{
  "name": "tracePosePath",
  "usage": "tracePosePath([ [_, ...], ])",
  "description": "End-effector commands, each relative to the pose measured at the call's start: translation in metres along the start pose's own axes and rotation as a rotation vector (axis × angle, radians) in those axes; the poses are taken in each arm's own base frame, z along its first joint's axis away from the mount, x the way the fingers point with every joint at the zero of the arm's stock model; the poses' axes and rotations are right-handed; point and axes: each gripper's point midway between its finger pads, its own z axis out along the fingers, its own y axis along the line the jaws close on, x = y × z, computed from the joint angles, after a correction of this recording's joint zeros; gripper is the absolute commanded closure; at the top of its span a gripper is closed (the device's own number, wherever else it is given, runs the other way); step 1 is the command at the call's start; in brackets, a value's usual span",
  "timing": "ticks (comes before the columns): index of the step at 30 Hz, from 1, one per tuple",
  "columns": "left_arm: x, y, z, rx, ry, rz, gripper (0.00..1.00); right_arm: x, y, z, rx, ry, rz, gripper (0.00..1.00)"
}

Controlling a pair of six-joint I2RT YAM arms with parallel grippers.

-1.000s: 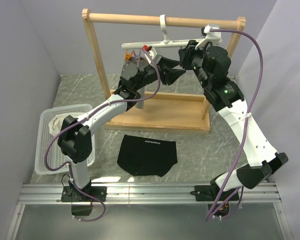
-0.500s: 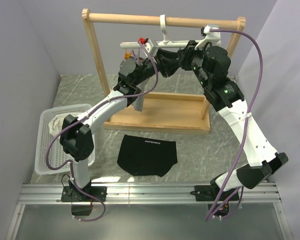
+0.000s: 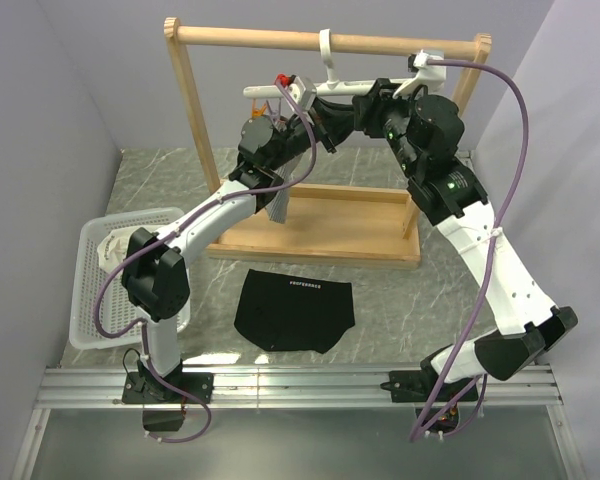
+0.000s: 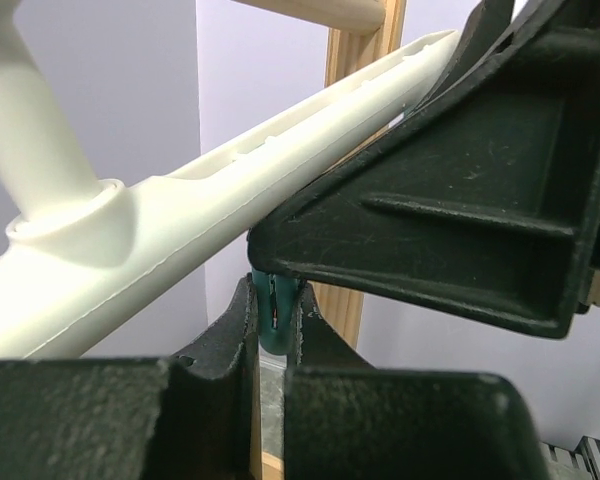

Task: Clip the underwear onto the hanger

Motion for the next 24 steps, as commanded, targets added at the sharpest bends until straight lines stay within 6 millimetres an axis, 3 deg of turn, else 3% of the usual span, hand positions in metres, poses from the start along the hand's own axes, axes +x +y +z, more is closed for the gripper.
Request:
tracePosePath([
  [1, -0.006, -0.017, 0.004, 0.057, -0.026, 0.026, 1.00, -0.060, 0.012, -0.013, -0.048, -0.215, 0.066, 0.46],
  [4, -0.005, -0.020, 0.004, 0.061, -0.023, 0.023, 1.00, -0.060, 0.014, -0.014, -0.069, -0.238, 0.063, 0.47],
  [7, -0.004, -0.020, 0.004, 0.061, -0.020, 0.026, 1.00, -0.059, 0.011, -0.012, -0.053, -0.239, 0.057, 0.55],
  [11, -0.002, -0.020, 0.004, 0.063, -0.010, 0.023, 0.99, -0.061, 0.008, -0.014, -0.040, -0.251, 0.048, 0.86],
  [12, 0.000, -0.022, 0.003, 0.068, 0.003, 0.019, 0.97, -0.060, 0.008, -0.014, -0.038, -0.248, 0.040, 0.89],
  [14, -0.003, -0.025, -0.001, 0.074, 0.014, 0.027, 0.78, -0.061, 0.007, -0.014, -0.036, -0.247, 0.034, 0.96],
  [16, 0.006, -0.026, -0.010, 0.074, 0.060, 0.018, 0.57, -0.059, 0.006, -0.014, -0.033, -0.237, 0.019, 1.00],
  [17, -0.006, -0.029, -0.015, 0.075, 0.055, 0.031, 0.52, -0.058, 0.006, -0.015, -0.032, -0.234, 0.018, 1.00],
  [19, 0.010, -0.027, -0.032, 0.051, 0.125, -0.001, 0.48, -0.058, 0.007, -0.016, -0.038, -0.231, 0.012, 1.00],
  [20, -0.004, -0.033, -0.041, 0.051, 0.124, 0.000, 0.47, -0.057, 0.006, -0.017, -0.037, -0.230, 0.010, 1.00],
  [22, 0.015, -0.029, -0.067, 0.018, 0.196, -0.013, 0.42, -0.055, 0.007, -0.017, -0.040, -0.223, 0.004, 1.00],
  [23, -0.006, -0.035, -0.078, 0.008, 0.179, 0.016, 0.42, -0.055, 0.006, -0.018, -0.041, -0.223, 0.001, 1.00],
  [24, 0.009, -0.034, -0.094, -0.014, 0.224, 0.005, 0.42, -0.052, 0.005, -0.017, -0.038, -0.218, -0.006, 1.00],
])
